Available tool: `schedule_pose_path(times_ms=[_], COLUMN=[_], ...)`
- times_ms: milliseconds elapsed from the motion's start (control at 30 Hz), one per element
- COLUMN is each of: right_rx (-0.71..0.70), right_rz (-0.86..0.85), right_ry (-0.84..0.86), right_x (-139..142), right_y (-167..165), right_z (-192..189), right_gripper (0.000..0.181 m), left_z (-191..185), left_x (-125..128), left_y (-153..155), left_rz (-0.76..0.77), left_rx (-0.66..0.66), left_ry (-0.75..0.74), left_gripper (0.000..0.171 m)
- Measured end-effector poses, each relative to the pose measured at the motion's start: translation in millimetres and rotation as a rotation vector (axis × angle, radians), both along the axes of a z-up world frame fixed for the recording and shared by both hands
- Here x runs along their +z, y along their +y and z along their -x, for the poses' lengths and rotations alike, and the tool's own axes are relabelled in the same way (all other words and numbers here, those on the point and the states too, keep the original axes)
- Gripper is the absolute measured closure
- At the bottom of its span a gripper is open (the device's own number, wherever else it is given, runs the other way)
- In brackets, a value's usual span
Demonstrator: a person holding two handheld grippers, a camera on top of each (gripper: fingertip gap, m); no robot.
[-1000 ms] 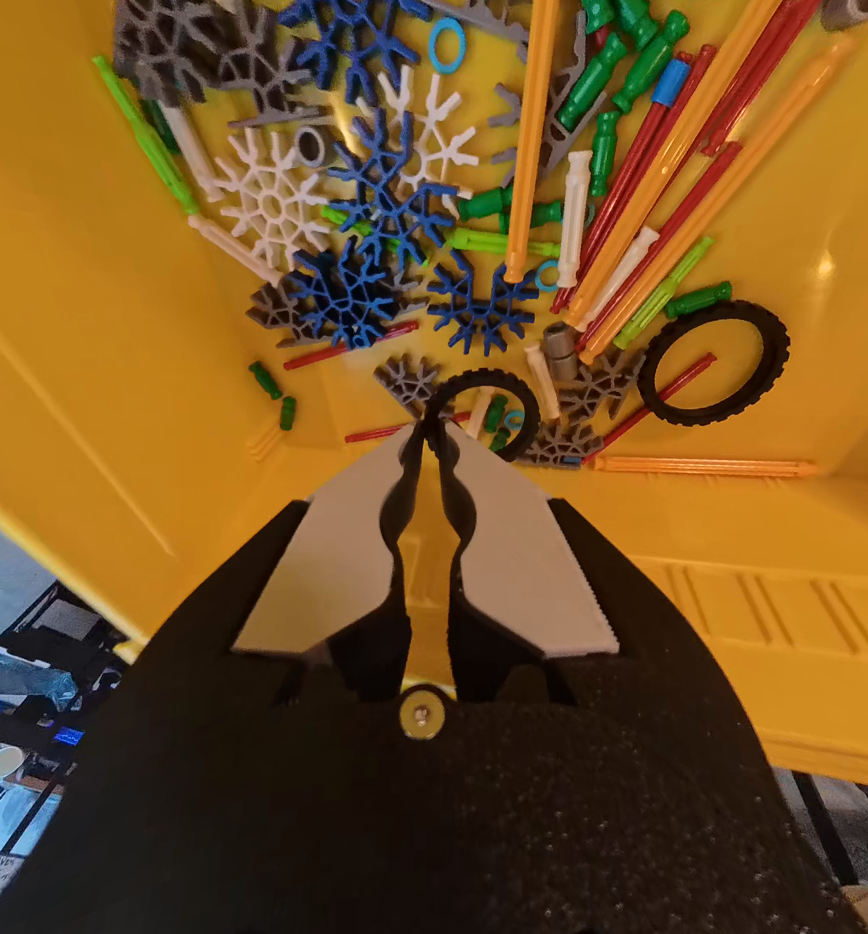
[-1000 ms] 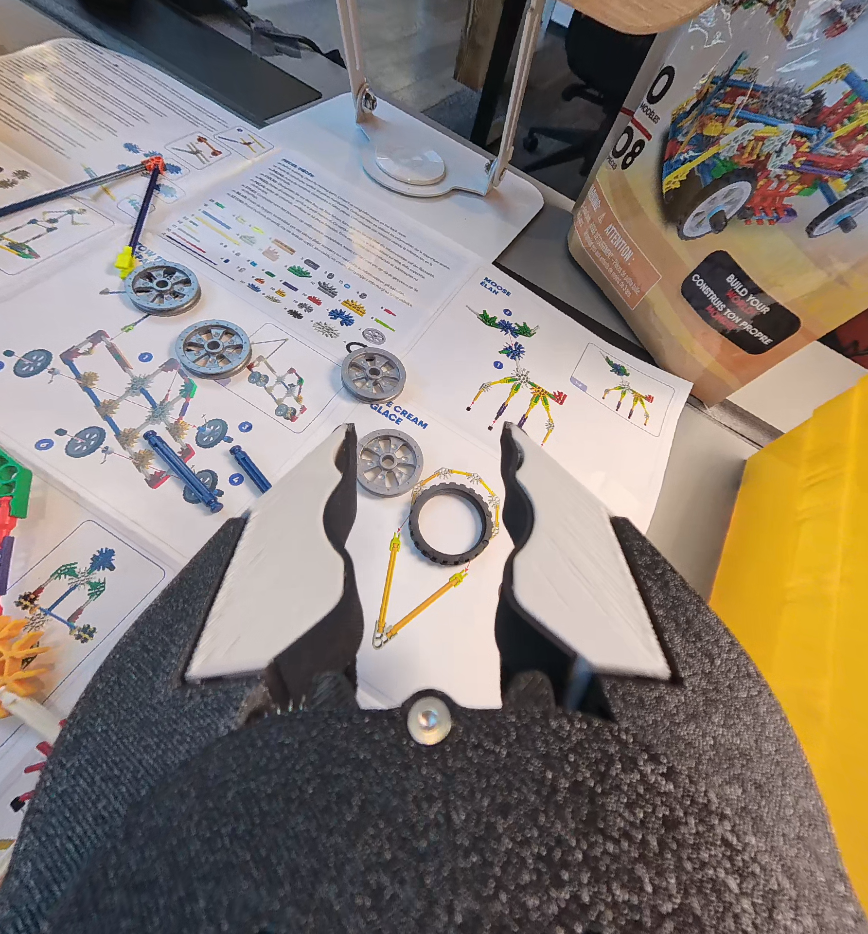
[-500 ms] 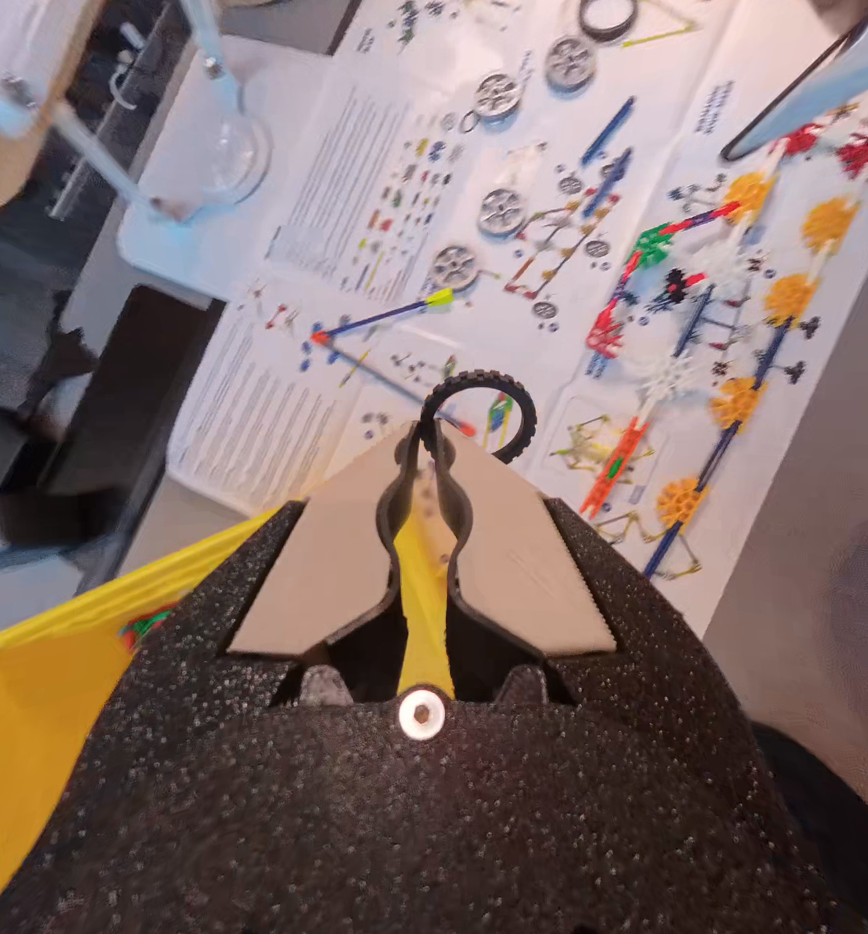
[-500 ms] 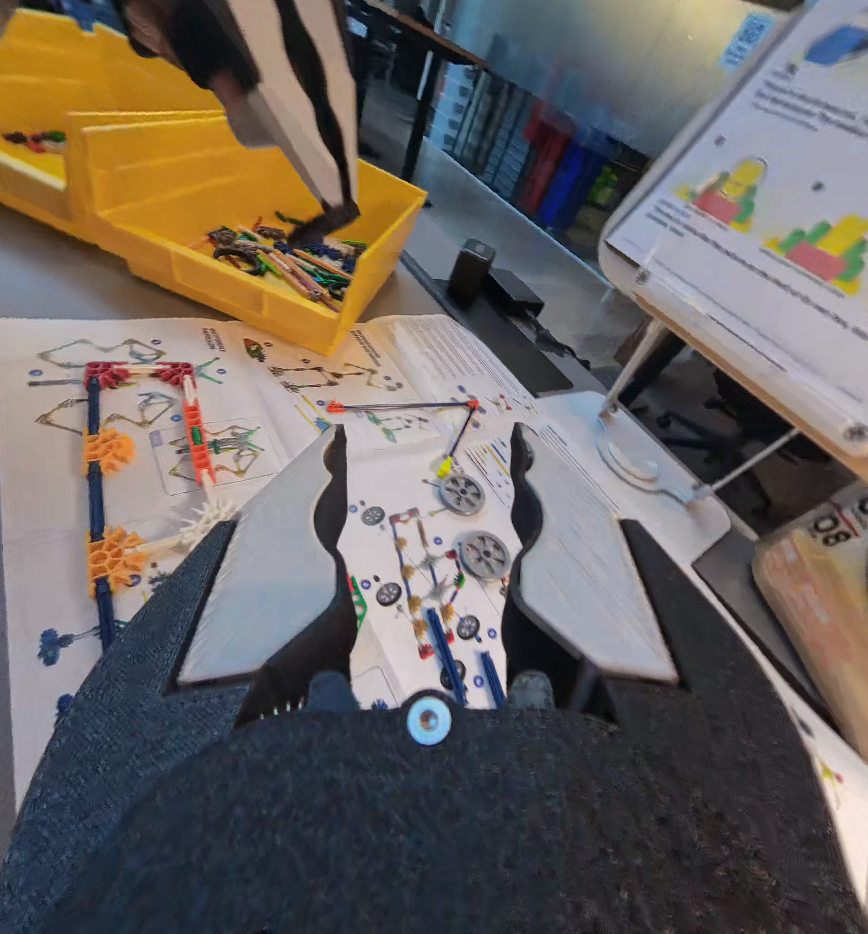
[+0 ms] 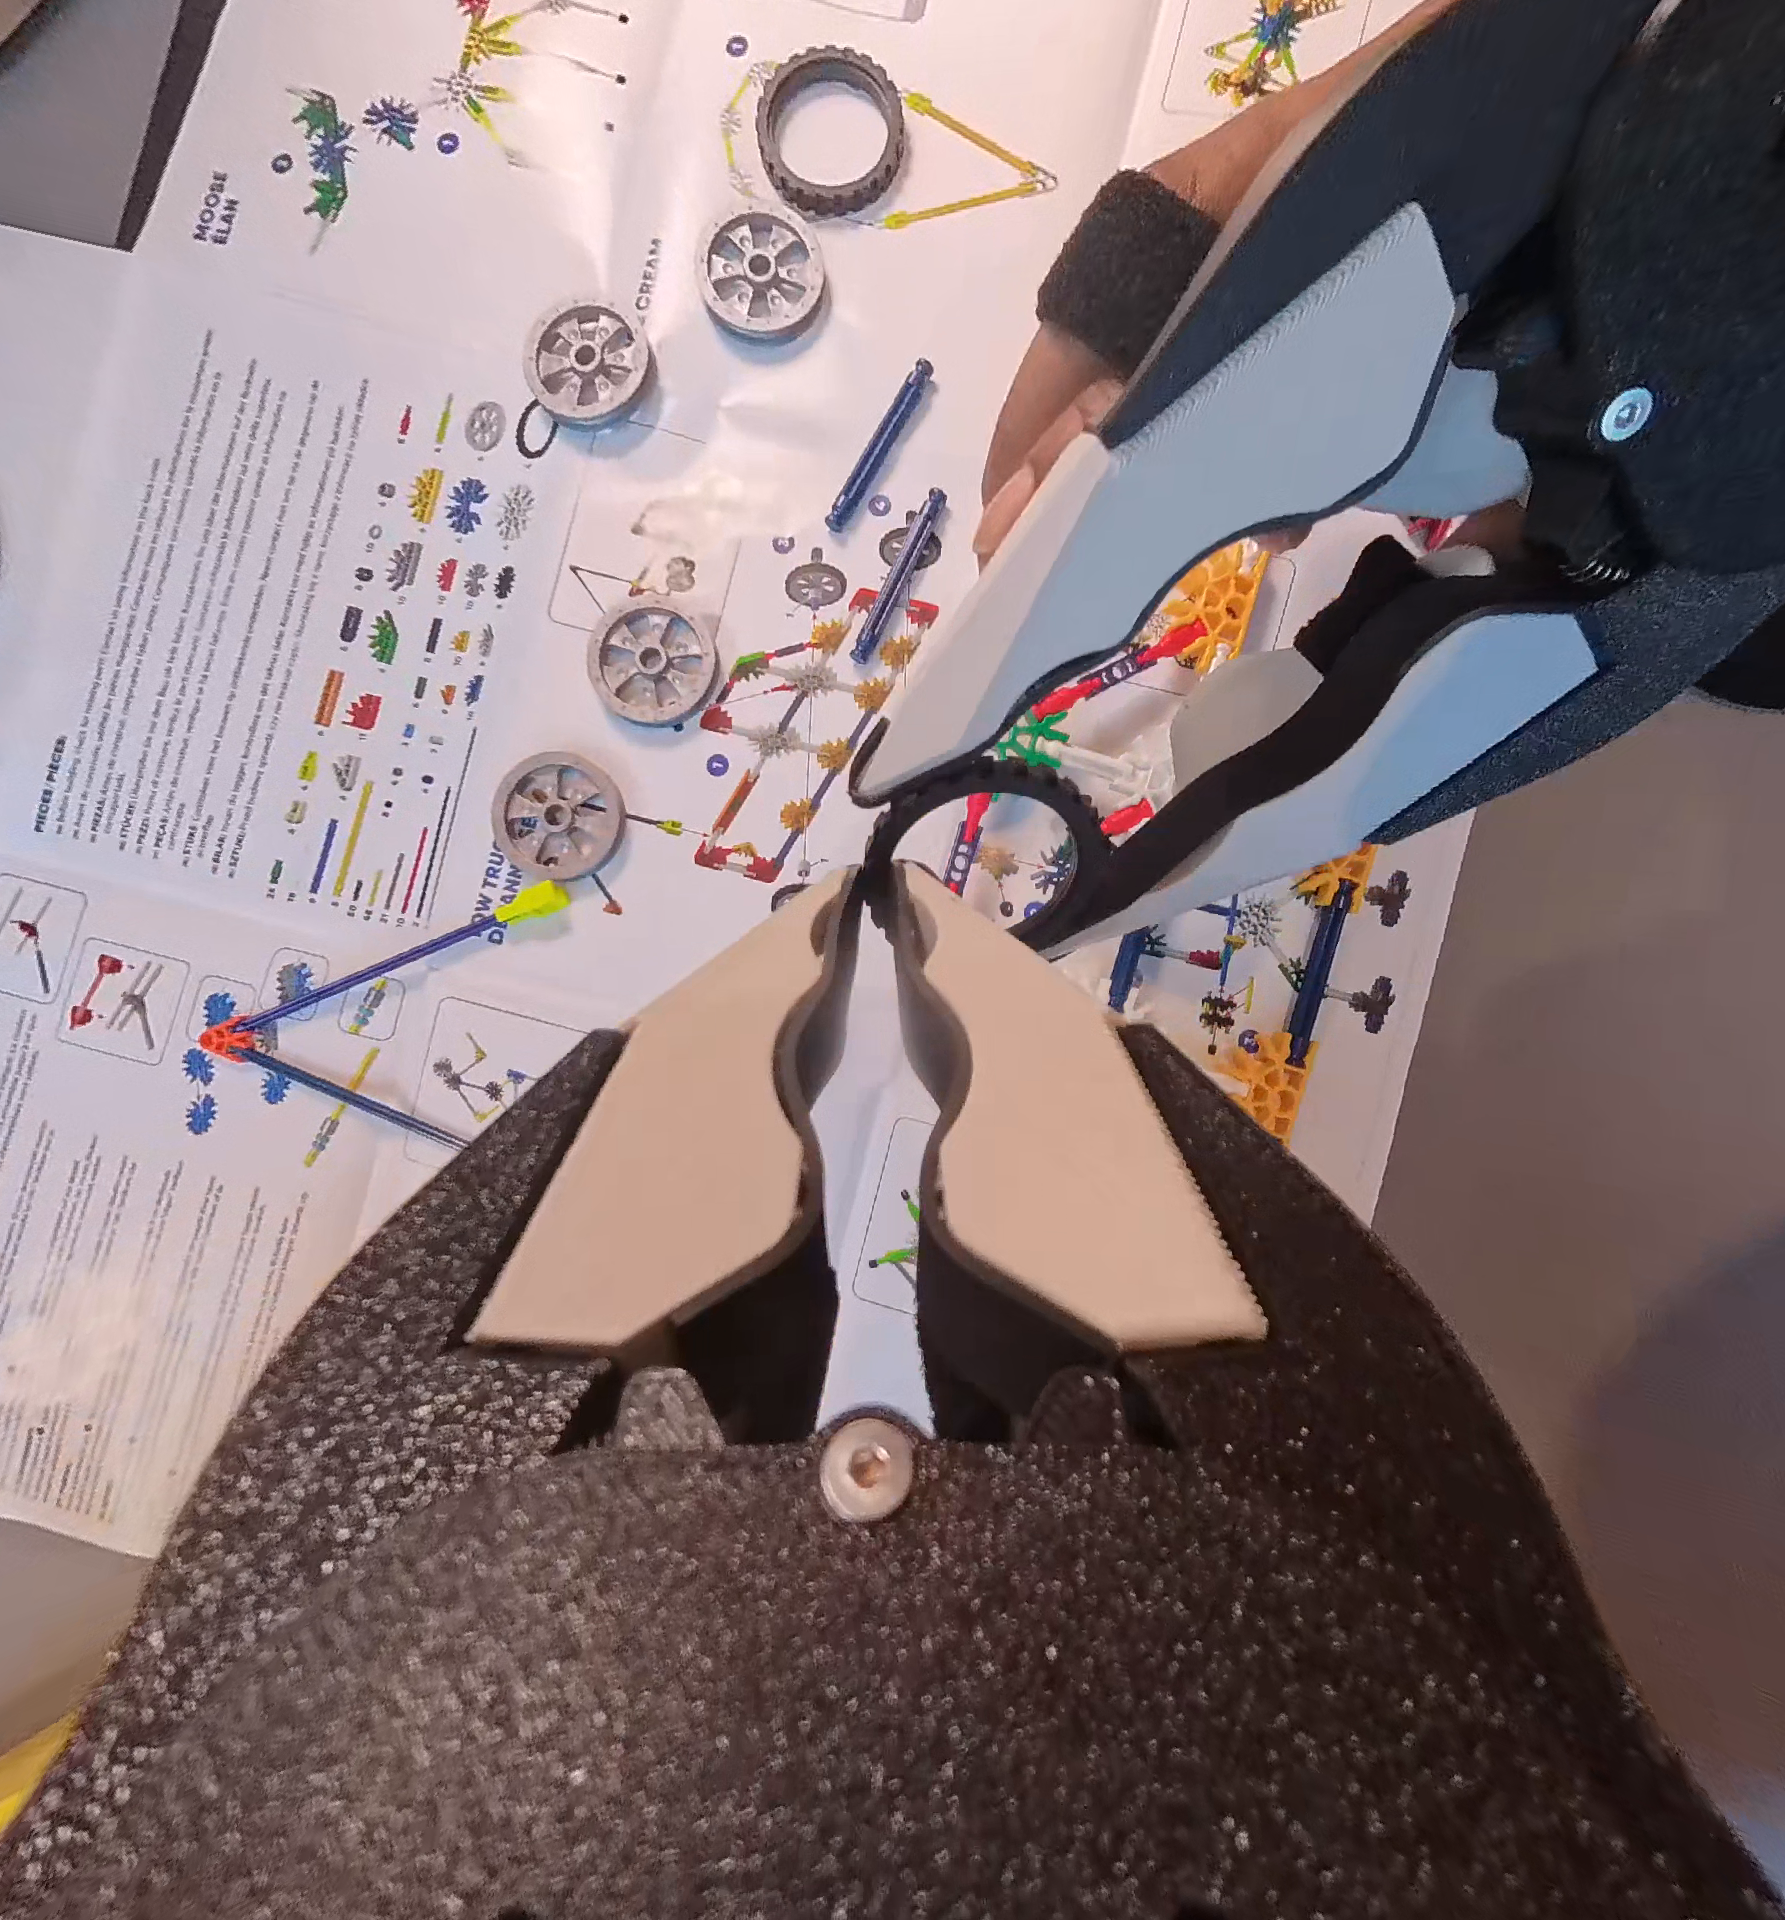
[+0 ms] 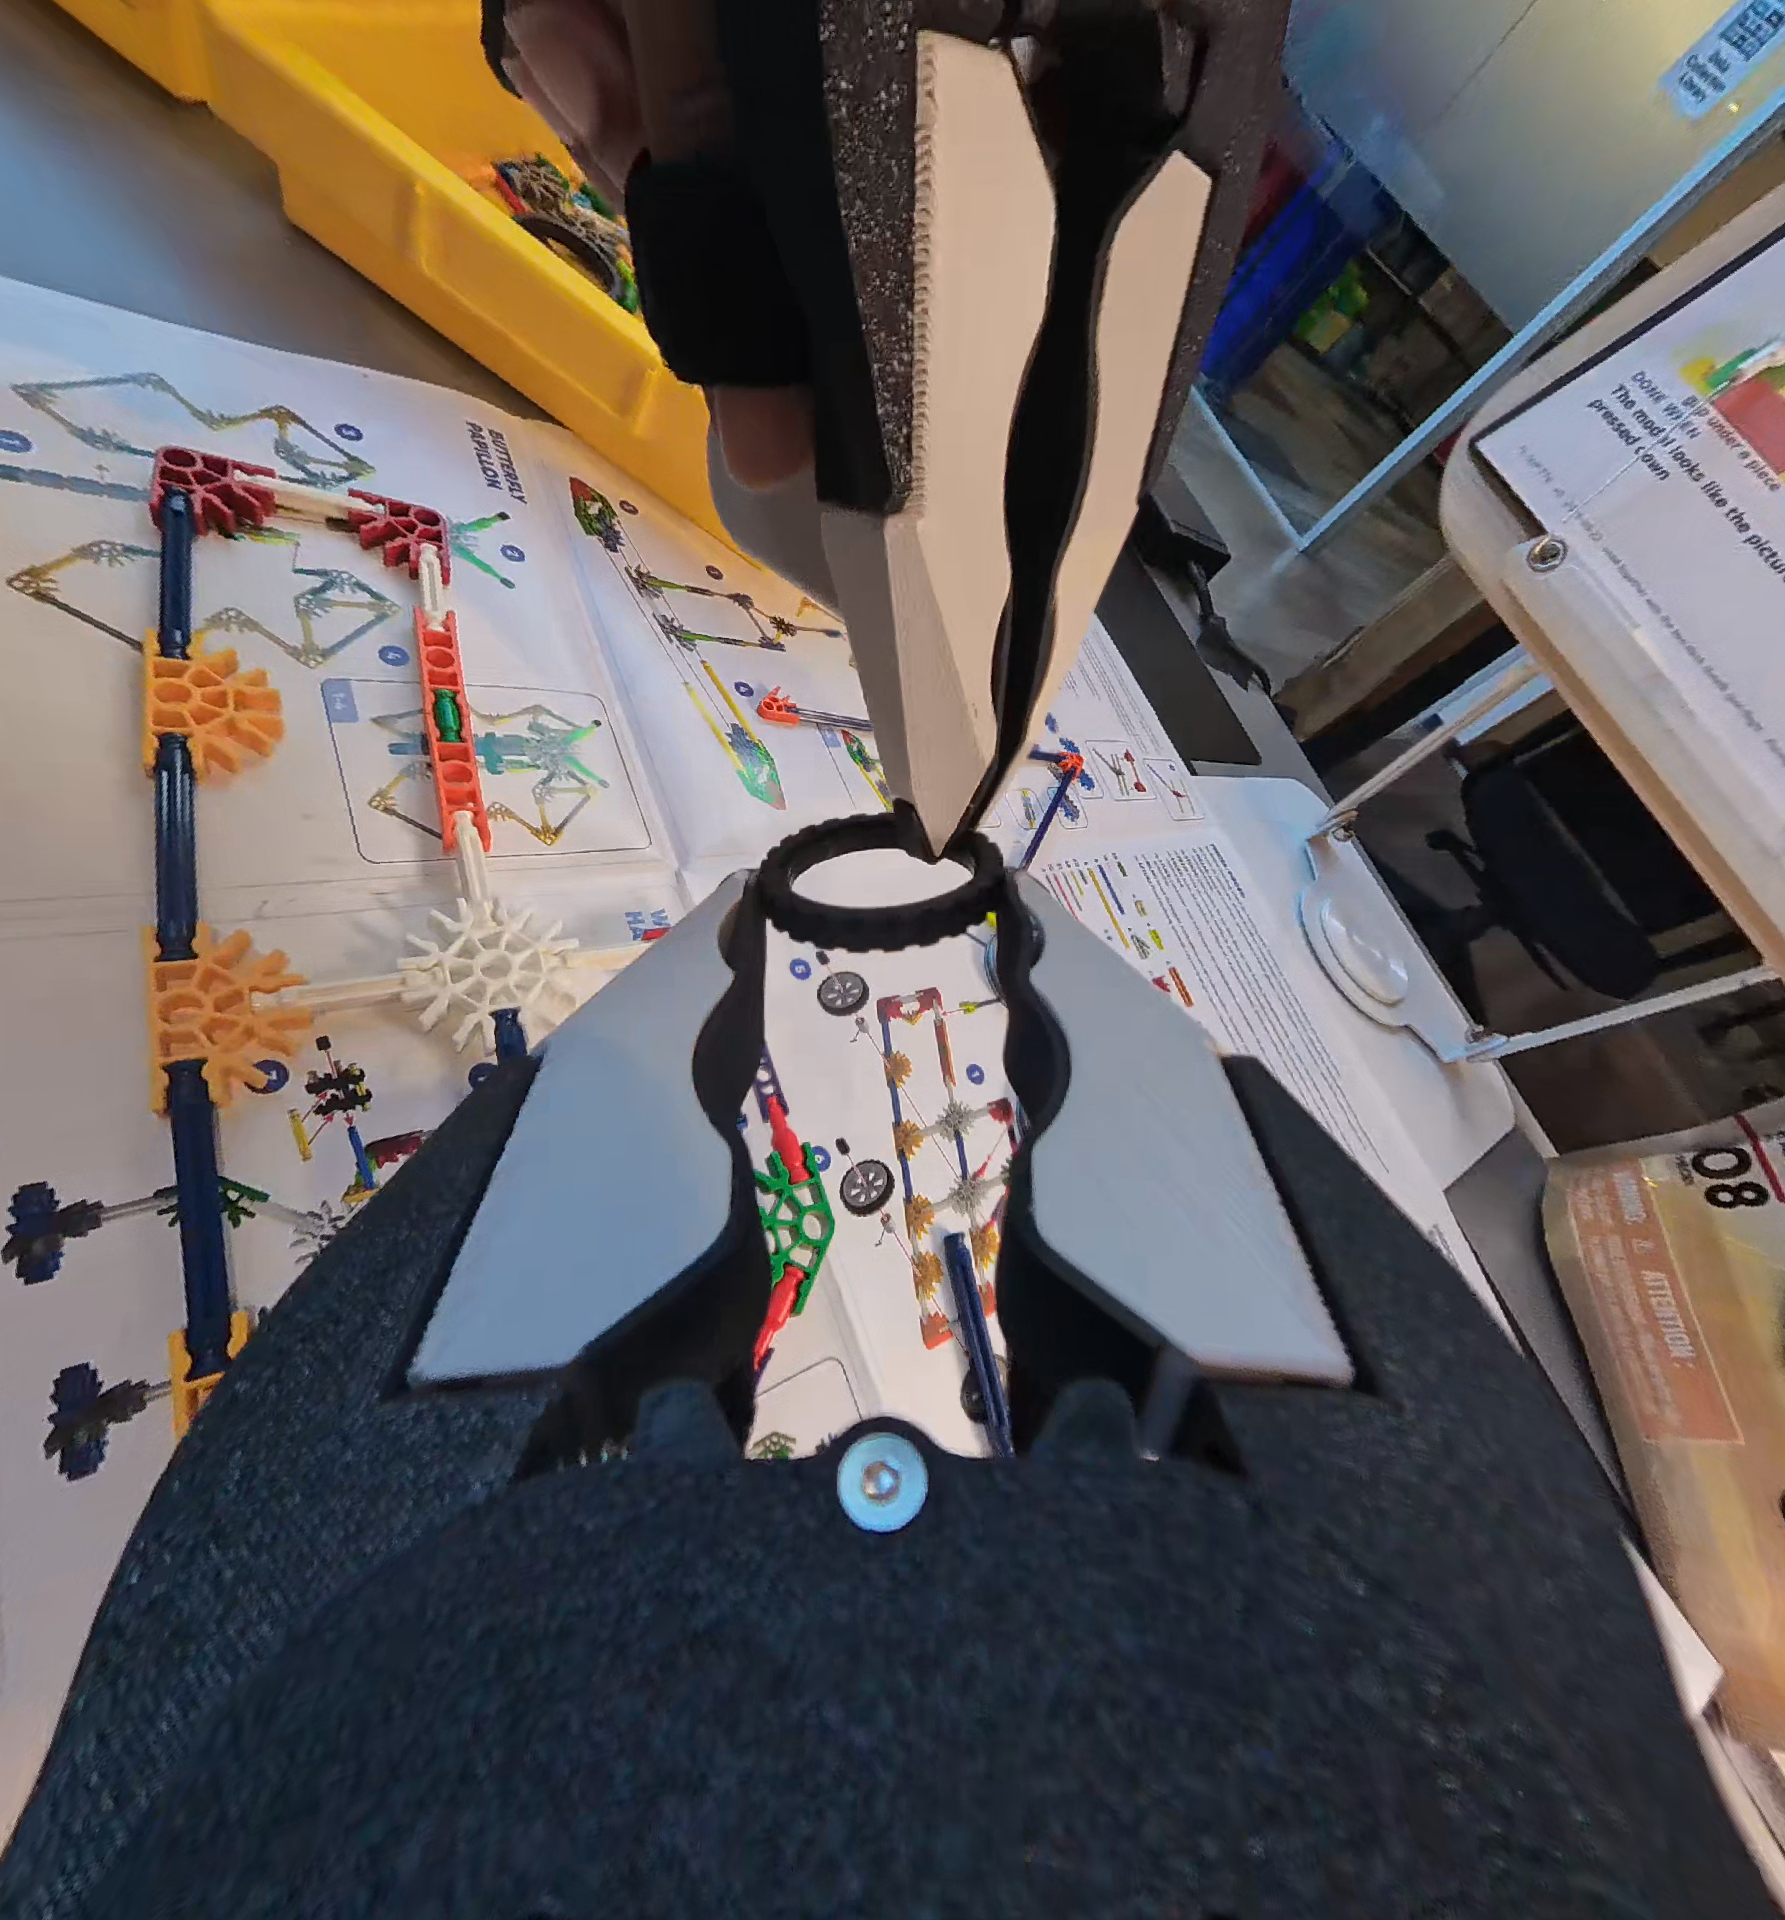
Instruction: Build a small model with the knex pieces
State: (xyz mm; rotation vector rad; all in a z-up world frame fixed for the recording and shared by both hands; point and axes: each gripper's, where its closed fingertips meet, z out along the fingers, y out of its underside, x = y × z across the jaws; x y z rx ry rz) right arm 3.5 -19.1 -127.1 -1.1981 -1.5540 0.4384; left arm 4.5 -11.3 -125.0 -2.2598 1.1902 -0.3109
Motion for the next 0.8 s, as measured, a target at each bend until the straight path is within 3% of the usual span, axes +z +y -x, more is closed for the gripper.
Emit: schedule_pose_path(times_ms=[267,400,567,700,800], right_rx=[0.013,-0.159,-0.44,-0.485,-0.502], right_rz=[0.043,0.105,0.263,0.397,0.413], right_ry=[0.092,0.097,0.049,-0.048,-0.089], right_x=[14.9,11.5,-20.8,-54.4,-61.1], right_y=[3.2,52.0,129.2,140.4,140.2], right_z=[-4.3,-31.5,-92.2,-104.8,-106.6], right_gripper=[0.15,0.141,0.138,0.137,0.137], left_z=[10.8,40.9,101.1,144.6,167.8], left_x=[19.6,40.0,52.8,53.4,52.6], left_y=[-1.0,0.8,-8.0,-16.9,-23.3], left_rz=[-0.076,-0.175,-0.249,-0.264,-0.264], left_rx=[0.051,0.133,0.252,0.338,0.387], left_ry=[-0.106,-0.133,-0.066,-0.012,0.007], left_gripper=[0.164,0.157,0.153,0.153,0.153])
